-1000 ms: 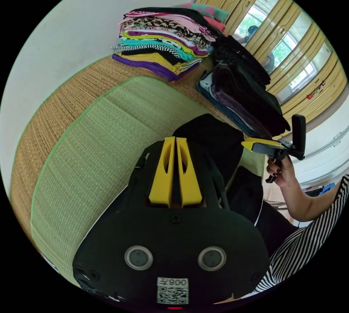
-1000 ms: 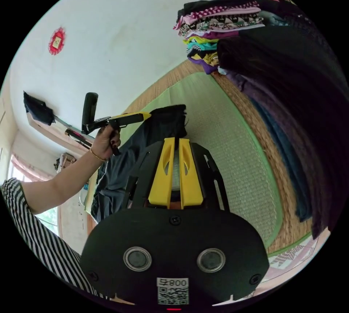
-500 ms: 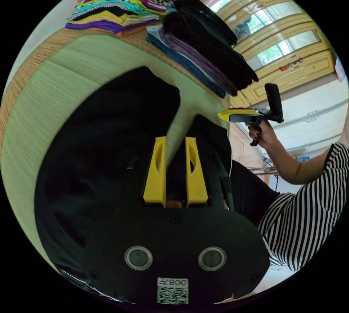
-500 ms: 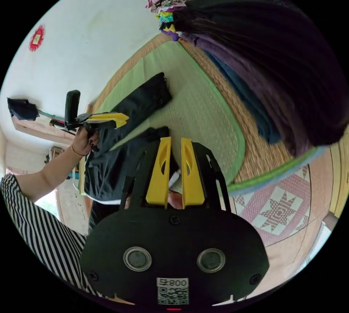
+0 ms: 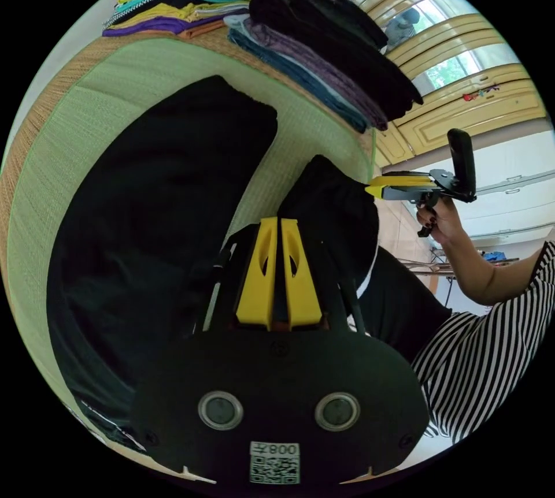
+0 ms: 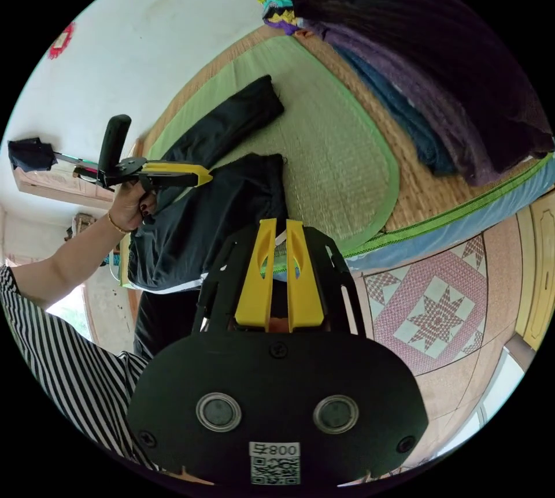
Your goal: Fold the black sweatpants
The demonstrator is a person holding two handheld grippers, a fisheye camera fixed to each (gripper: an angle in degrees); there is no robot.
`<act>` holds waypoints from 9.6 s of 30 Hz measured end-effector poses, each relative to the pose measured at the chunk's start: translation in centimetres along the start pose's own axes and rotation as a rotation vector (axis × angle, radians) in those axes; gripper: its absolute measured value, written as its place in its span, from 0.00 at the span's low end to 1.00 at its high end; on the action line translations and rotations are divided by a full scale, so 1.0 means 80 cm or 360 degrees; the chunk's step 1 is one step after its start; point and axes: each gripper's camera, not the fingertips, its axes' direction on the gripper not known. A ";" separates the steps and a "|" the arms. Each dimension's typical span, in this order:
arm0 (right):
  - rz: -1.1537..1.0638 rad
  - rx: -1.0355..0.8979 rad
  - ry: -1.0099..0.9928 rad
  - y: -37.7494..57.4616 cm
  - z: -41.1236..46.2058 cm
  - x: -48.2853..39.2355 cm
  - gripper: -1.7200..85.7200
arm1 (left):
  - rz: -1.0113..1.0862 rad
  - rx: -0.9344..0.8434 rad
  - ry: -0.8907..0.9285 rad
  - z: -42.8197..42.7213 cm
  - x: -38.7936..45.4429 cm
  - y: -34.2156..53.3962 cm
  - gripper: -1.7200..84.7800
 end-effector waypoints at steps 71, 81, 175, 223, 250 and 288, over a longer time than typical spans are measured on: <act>-0.0875 -0.0621 0.0437 -0.087 -0.035 -0.750 0.02 | -0.1636 0.0571 -0.0427 -0.019 -0.093 1.047 0.02; -0.0817 -0.0563 0.0447 -0.130 -0.076 -0.779 0.02 | -0.1635 0.0626 -0.0379 -0.030 -0.117 1.114 0.02; -0.1579 -0.0445 0.0455 -0.632 -0.300 -1.255 0.03 | -0.1153 0.0345 -0.0753 -0.415 -0.162 1.003 0.04; -0.1663 -0.0676 0.0164 -0.099 -0.334 -1.159 0.03 | -0.1118 0.0081 -0.0737 -0.198 0.090 1.189 0.04; -0.1590 -0.0897 0.0083 0.002 -0.164 -1.183 0.04 | -0.1205 0.0083 -0.0626 -0.104 0.047 1.213 0.03; -0.1440 -0.0917 -0.0054 0.034 -0.015 -1.108 0.05 | -0.1492 0.0916 -0.0466 -0.048 0.025 1.189 0.08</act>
